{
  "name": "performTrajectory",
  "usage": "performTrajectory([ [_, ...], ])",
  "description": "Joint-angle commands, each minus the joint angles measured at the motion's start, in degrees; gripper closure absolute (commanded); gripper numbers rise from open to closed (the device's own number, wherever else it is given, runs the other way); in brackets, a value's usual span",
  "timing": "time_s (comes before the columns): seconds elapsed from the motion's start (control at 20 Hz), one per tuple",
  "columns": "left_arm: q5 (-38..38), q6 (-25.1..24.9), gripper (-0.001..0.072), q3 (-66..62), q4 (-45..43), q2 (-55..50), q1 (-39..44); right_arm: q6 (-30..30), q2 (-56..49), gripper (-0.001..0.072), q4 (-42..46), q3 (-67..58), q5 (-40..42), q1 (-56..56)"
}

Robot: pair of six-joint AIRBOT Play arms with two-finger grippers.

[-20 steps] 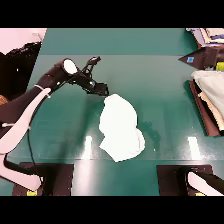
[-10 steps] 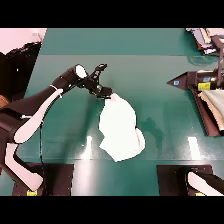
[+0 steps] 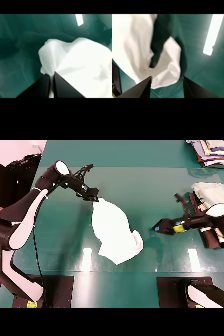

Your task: Fold the shirts.

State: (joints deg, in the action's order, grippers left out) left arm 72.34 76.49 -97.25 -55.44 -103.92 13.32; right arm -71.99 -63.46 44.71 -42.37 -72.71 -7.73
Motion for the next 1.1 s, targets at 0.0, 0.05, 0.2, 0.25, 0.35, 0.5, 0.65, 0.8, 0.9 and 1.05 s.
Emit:
performTrajectory([
  [0.0,1.7,0.0,0.0676,-1.8,0.1,0.0,-0.8,-1.9,-2.1,0.0267,1.3,5.7,7.9,-6.7],
  [0.05,1.6,0.0,0.0676,-1.8,0.0,0.0,-0.8,-2.1,-4.3,0.0267,0.9,5.4,9.0,-8.3],
  [0.2,2.0,0.0,0.0676,-1.8,-0.1,0.0,-0.8,-1.8,-11.8,0.0277,-1.6,1.7,12.3,-12.1],
  [0.25,2.1,0.0,0.0676,-1.8,-0.1,0.0,-0.8,-1.6,-14.0,0.0285,-1.6,0.0,12.7,-13.2],
  [0.35,2.3,0.0,0.0676,-1.8,-0.2,0.1,-0.8,-1.4,-18.1,0.0313,-1.4,-3.7,12.8,-15.5],
  [0.5,2.0,0.0,0.0677,-1.9,-3.1,2.4,-0.8,0.7,-22.1,0.0696,-1.0,-8.7,12.8,-17.6],
  [0.65,2.1,0.0,0.0677,-2.0,-10.9,8.7,-1.3,1.5,-20.7,0.0698,0.9,-14.0,12.7,-16.5],
  [0.8,2.2,0.1,0.0676,-2.0,-12.7,19.2,-3.7,-0.3,-12.3,0.0699,3.5,-20.9,12.0,-12.0],
  [0.9,2.1,0.0,0.0676,-2.0,-13.5,27.3,-4.7,-0.7,-5.2,0.0699,4.6,-25.9,12.0,-8.3],
  [1.05,1.9,0.1,0.0676,-2.0,-13.8,38.8,-4.9,-1.1,3.6,0.0699,5.0,-34.2,10.6,-2.7],
])
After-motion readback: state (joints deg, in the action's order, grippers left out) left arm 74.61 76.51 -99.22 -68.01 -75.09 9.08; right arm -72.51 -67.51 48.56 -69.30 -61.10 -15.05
